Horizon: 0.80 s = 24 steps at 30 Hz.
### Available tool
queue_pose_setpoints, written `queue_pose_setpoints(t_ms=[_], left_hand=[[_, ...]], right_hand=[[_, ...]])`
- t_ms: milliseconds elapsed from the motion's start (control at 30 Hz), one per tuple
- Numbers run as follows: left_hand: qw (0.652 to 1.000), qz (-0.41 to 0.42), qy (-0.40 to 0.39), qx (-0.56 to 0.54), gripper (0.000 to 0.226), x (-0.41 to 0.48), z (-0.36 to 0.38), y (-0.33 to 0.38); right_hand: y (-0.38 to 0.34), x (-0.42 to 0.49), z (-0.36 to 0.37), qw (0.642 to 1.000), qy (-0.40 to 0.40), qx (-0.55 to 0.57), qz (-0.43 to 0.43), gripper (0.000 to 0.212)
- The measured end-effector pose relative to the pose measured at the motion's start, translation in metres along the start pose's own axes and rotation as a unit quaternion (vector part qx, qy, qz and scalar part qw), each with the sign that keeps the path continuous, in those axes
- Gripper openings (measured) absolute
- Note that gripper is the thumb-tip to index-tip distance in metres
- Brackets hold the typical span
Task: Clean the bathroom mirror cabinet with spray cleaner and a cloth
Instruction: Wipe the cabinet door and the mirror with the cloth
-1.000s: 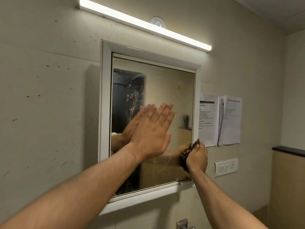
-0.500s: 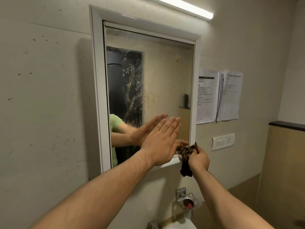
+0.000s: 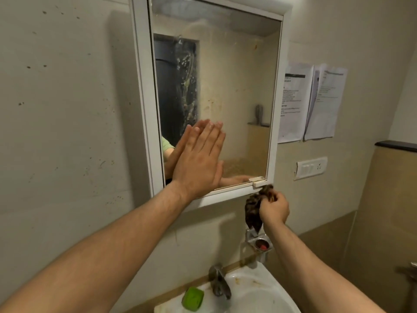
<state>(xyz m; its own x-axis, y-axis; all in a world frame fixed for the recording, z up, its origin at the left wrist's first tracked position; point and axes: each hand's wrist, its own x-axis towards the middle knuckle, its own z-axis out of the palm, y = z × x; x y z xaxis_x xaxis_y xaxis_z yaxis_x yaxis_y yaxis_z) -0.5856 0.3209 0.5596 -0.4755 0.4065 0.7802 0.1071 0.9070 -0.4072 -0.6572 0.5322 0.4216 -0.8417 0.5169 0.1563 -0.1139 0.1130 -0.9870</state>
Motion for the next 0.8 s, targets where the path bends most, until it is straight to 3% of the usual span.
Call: queue_pose_setpoints(t_ms=[67,100,200,267,367,467,600,633,733,800], left_hand=[[0.999,-0.038,0.015,0.014,0.081,-0.009,0.000,-0.002],[0.998,-0.056,0.021,0.015,0.081,-0.014,0.000,-0.003],[0.996,-0.075,0.034,0.031,0.082,-0.032,0.004,-0.010],[0.995,-0.080,0.045,0.035,0.084,-0.038,0.005,-0.018],[0.987,-0.136,0.080,0.032,0.085,-0.044,0.004,-0.034],[0.976,-0.187,0.112,0.002,0.082,-0.052,0.007,-0.049],[0.967,-0.213,0.132,-0.054,0.081,-0.055,0.010,-0.043],[0.964,-0.219,0.135,-0.068,0.081,-0.055,0.009,-0.041],[0.962,-0.216,0.142,-0.087,0.083,-0.057,0.009,-0.038],[0.963,-0.205,0.150,-0.090,0.083,-0.060,0.011,-0.038]], right_hand=[[0.018,-0.013,0.002,0.998,-0.056,-0.027,0.005,0.025],[0.023,-0.021,0.005,0.999,-0.046,-0.008,0.009,0.025],[0.017,-0.040,0.021,0.994,0.056,0.094,0.023,0.028],[0.002,-0.047,0.034,0.991,0.084,0.102,-0.007,0.039],[-0.013,-0.073,0.058,0.991,0.078,0.056,-0.093,0.041],[0.000,-0.112,0.072,0.972,0.037,-0.020,-0.232,0.042],[0.026,-0.119,0.053,0.900,-0.117,-0.095,-0.408,0.049],[0.025,-0.109,0.046,0.904,-0.111,-0.104,-0.399,0.048],[0.009,-0.090,0.043,0.963,0.024,-0.082,-0.258,0.041],[0.001,-0.120,0.061,0.947,0.001,-0.076,-0.312,0.042]])
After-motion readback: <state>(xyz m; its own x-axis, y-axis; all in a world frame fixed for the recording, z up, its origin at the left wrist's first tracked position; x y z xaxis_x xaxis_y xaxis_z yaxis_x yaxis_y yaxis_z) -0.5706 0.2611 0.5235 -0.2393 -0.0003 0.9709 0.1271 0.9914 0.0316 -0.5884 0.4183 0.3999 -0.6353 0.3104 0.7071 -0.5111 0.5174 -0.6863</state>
